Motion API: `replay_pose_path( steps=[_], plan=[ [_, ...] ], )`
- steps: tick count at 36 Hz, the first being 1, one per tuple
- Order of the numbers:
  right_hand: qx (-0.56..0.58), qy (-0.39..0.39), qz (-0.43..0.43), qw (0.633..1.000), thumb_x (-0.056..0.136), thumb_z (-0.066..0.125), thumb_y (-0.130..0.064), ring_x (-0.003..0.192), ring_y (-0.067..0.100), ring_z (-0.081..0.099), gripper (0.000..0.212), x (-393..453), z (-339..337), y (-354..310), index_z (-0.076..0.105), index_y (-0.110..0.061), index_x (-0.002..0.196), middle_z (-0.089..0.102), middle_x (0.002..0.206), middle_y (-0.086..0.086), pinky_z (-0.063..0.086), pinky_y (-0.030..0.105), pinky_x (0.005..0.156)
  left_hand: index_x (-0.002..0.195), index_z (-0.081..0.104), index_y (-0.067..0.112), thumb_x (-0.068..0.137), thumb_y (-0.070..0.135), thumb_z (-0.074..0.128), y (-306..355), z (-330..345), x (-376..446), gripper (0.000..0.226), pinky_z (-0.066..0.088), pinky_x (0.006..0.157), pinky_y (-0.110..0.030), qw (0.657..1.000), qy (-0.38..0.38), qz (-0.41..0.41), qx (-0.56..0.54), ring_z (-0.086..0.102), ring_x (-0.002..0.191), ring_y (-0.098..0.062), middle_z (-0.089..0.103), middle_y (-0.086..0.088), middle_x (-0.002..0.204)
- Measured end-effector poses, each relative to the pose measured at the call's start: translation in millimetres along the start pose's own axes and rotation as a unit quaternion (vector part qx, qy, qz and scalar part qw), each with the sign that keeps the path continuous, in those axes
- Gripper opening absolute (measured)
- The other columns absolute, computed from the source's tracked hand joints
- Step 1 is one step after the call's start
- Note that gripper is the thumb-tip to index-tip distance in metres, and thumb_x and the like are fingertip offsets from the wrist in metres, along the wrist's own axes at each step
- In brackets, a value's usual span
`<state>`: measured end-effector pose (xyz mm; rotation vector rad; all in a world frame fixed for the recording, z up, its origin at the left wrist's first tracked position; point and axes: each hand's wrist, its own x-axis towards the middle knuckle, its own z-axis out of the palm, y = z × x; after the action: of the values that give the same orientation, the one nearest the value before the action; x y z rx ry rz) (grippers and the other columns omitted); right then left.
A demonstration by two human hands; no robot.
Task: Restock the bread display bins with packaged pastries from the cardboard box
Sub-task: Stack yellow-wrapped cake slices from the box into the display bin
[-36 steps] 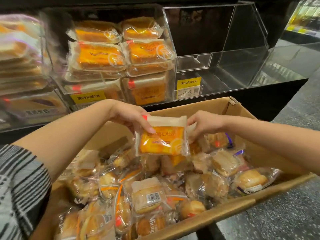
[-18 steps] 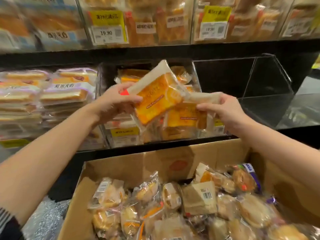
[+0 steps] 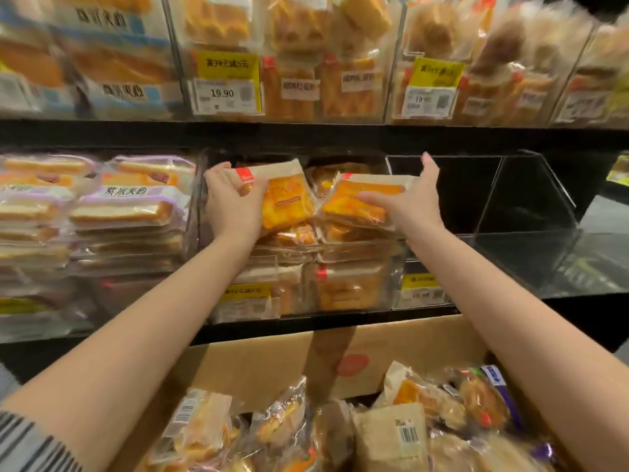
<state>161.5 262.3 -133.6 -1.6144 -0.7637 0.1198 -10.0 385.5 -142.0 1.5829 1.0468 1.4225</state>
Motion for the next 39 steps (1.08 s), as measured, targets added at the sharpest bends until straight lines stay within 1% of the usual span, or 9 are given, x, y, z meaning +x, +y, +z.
replay_pose_path(
  steps=[3, 6, 10, 13, 17, 21, 26, 33, 39],
  plan=[
    [-0.096, -0.06, -0.107, 0.988, 0.056, 0.092, -0.026, 0.142, 0.019, 0.019, 0.132, -2.0, 7.7, -4.9, 0.003, -0.03, 0.152, 0.014, 0.154, 0.006, 0.023, 0.035, 0.114, 0.144, 0.027, 0.014, 0.089, 0.023, 0.062, -1.3, 1.8, -6.1, 0.065, 0.028, 0.095, -0.022, 0.999, -0.014, 0.023, 0.026, 0.042, 0.128, -0.025, 0.045, -0.01, 0.141],
    [-0.205, -0.08, -0.176, 0.96, 0.061, 0.09, -0.028, 0.144, 0.024, 0.014, 0.109, -1.5, 6.0, -0.9, 0.024, -0.03, 0.148, 0.005, 0.155, 0.009, 0.022, 0.037, 0.117, 0.15, 0.013, 0.017, 0.088, 0.015, 0.063, -6.4, 3.5, -9.9, 0.08, 0.024, 0.104, -0.022, 0.997, -0.038, 0.048, 0.05, 0.03, 0.139, -0.023, 0.027, -0.007, 0.154],
    [-0.318, -0.035, -0.269, 0.908, 0.069, 0.085, -0.029, 0.145, 0.029, 0.012, 0.078, 5.4, 5.1, 6.0, 0.045, -0.024, 0.135, 0.001, 0.158, 0.01, 0.023, 0.038, 0.115, 0.151, 0.003, 0.023, 0.091, 0.01, 0.06, -8.3, 4.7, -10.9, 0.084, 0.019, 0.089, -0.013, 0.998, -0.049, 0.015, 0.033, 0.024, 0.141, -0.018, 0.017, -0.004, 0.158],
    [-0.418, -0.007, -0.325, 0.848, 0.073, 0.082, -0.035, 0.146, 0.033, 0.011, 0.068, 12.5, 5.9, 9.3, 0.051, -0.022, 0.132, 0.011, 0.158, 0.016, 0.019, 0.042, 0.115, 0.152, 0.004, 0.025, 0.091, 0.008, 0.062, -6.2, 2.0, -12.3, 0.085, 0.024, 0.102, -0.022, 0.998, -0.052, 0.016, 0.02, 0.022, 0.143, -0.018, 0.017, -0.003, 0.158],
    [-0.499, 0.039, -0.373, 0.782, 0.072, 0.082, -0.025, 0.134, 0.041, 0.037, 0.055, 20.1, 13.3, 14.5, 0.062, -0.012, 0.121, 0.044, 0.142, 0.023, 0.033, 0.051, 0.107, 0.151, 0.006, 0.027, 0.089, 0.011, 0.065, -7.7, -1.9, -13.6, 0.087, 0.025, 0.111, -0.032, 0.998, -0.055, 0.028, 0.013, 0.023, 0.143, -0.018, 0.018, -0.003, 0.158],
    [-0.483, -0.052, -0.409, 0.772, 0.082, 0.073, -0.012, 0.124, 0.037, 0.049, 0.055, 21.9, 22.3, 14.0, 0.056, -0.017, 0.134, 0.053, 0.134, 0.018, 0.047, 0.048, 0.094, 0.151, 0.007, 0.03, 0.087, 0.014, 0.069, -13.8, -5.8, -10.7, 0.091, 0.03, 0.115, -0.042, 0.997, -0.07, 0.032, 0.005, 0.028, 0.142, -0.021, 0.023, -0.003, 0.157],
    [-0.507, -0.168, -0.304, 0.789, 0.099, 0.044, -0.043, 0.147, 0.021, 0.017, 0.055, 27.7, 26.5, 9.6, 0.023, -0.037, 0.15, 0.019, 0.159, -0.002, 0.029, 0.046, 0.112, 0.151, 0.009, 0.03, 0.086, 0.015, 0.07, -15.2, -8.2, -7.7, 0.09, 0.031, 0.114, -0.041, 0.996, -0.076, 0.038, 0.006, 0.029, 0.141, -0.019, 0.024, -0.002, 0.156],
    [-0.519, -0.149, -0.262, 0.8, 0.101, 0.047, -0.024, 0.147, 0.026, 0.017, 0.062, 37.2, 46.6, 7.2, 0.014, -0.028, 0.153, 0.018, 0.159, 0.006, 0.029, 0.043, 0.113, 0.151, 0.011, 0.03, 0.087, 0.017, 0.069, -17.3, -11.0, -2.1, 0.087, 0.035, 0.112, -0.047, 0.995, -0.096, 0.008, -0.015, 0.03, 0.141, -0.021, 0.024, -0.002, 0.156],
    [-0.557, -0.148, -0.257, 0.776, 0.093, 0.056, -0.004, 0.126, 0.032, 0.047, 0.073, 50.3, 62.9, -12.7, 0.016, -0.018, 0.152, 0.046, 0.139, 0.015, 0.047, 0.041, 0.096, 0.152, 0.006, 0.029, 0.09, 0.018, 0.065, -17.2, -11.7, 0.4, 0.086, 0.033, 0.112, -0.047, 0.994, -0.109, -0.007, -0.013, 0.027, 0.143, -0.023, 0.02, -0.003, 0.158]
  ],
)
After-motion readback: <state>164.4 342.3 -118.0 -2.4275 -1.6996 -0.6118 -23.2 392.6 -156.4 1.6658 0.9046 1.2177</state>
